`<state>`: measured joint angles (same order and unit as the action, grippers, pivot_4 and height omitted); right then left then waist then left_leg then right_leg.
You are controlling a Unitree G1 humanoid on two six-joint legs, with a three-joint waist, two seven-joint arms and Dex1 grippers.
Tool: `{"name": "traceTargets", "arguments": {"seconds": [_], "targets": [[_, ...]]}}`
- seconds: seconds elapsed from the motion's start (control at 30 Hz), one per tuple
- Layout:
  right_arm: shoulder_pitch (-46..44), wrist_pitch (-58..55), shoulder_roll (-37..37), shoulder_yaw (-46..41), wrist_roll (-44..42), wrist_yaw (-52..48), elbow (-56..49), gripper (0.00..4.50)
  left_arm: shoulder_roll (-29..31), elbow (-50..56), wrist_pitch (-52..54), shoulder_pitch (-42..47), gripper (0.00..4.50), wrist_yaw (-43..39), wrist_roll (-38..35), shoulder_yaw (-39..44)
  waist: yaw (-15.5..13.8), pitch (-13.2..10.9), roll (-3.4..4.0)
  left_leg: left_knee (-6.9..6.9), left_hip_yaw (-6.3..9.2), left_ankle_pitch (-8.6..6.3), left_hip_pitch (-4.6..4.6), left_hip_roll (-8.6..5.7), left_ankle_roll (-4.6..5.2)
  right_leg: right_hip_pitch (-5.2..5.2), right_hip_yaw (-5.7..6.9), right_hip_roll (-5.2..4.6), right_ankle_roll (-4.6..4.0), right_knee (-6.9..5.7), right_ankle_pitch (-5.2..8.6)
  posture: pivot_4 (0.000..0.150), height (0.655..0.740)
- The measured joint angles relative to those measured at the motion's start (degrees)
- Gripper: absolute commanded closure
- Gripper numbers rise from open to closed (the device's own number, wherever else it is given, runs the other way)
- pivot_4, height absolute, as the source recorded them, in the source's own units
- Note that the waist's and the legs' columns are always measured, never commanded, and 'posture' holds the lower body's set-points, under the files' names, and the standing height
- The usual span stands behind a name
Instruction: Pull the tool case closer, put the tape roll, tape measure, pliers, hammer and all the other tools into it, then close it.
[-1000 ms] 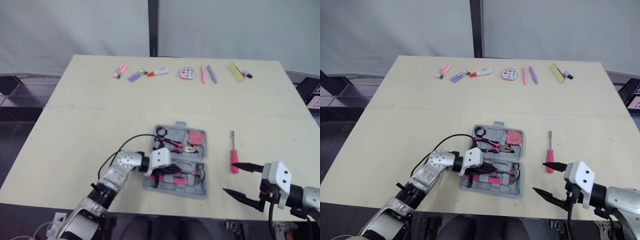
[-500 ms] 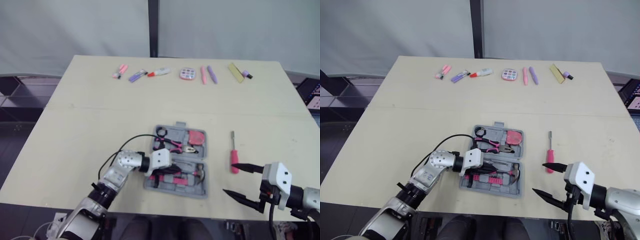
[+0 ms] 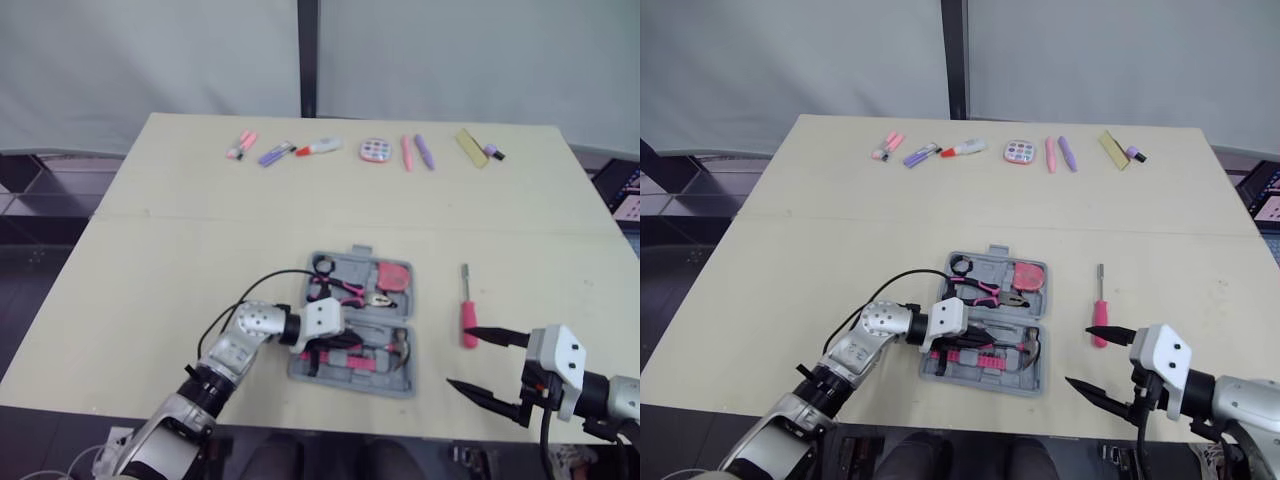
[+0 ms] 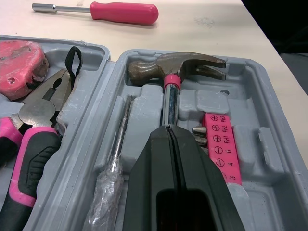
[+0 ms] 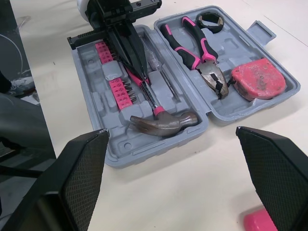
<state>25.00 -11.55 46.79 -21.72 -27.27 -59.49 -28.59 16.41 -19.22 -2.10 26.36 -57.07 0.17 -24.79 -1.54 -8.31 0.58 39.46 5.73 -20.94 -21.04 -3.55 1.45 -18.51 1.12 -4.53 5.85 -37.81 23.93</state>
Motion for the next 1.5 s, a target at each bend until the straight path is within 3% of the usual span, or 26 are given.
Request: {"name": "traceTargets", "arguments": {"seconds": [0.53, 0.67, 1.5], "targets": [[0.41, -0.98, 0.00, -1.16, -0.02, 0.00, -0.49, 0.00, -0.06, -2.69, -1.98, 0.10, 4.48, 0.42, 0.08, -1.18, -0.03, 0.89, -0.01, -0.14, 0.01, -0.02, 0.21, -0.02, 0.03, 0.18, -0.07, -0.03, 0.00, 0.09, 0.00, 0.150, 0.7134], [0.53, -1.04, 0.00, -1.34, -0.04, -0.01, -0.60, 0.00, -0.28, -3.74, -2.17, -0.01, 4.48, 0.65, 0.08, -1.31, 0.00, 0.99, -0.01, -0.41, 0.05, -0.05, 0.91, 0.03, 0.07, 1.11, -0.08, -0.03, 0.00, 0.79, 0.00, 0.150, 0.7134], [0.58, -1.42, 0.01, -1.35, -0.04, -0.37, -0.62, 0.00, -0.53, -5.04, -2.49, -0.37, 4.48, 2.17, 0.43, -2.39, 0.01, 1.67, -0.09, -0.46, 0.05, -0.06, 0.89, 0.04, 0.09, 1.21, -0.22, -0.02, 0.00, 1.17, 0.00, 0.150, 0.7134]]}}
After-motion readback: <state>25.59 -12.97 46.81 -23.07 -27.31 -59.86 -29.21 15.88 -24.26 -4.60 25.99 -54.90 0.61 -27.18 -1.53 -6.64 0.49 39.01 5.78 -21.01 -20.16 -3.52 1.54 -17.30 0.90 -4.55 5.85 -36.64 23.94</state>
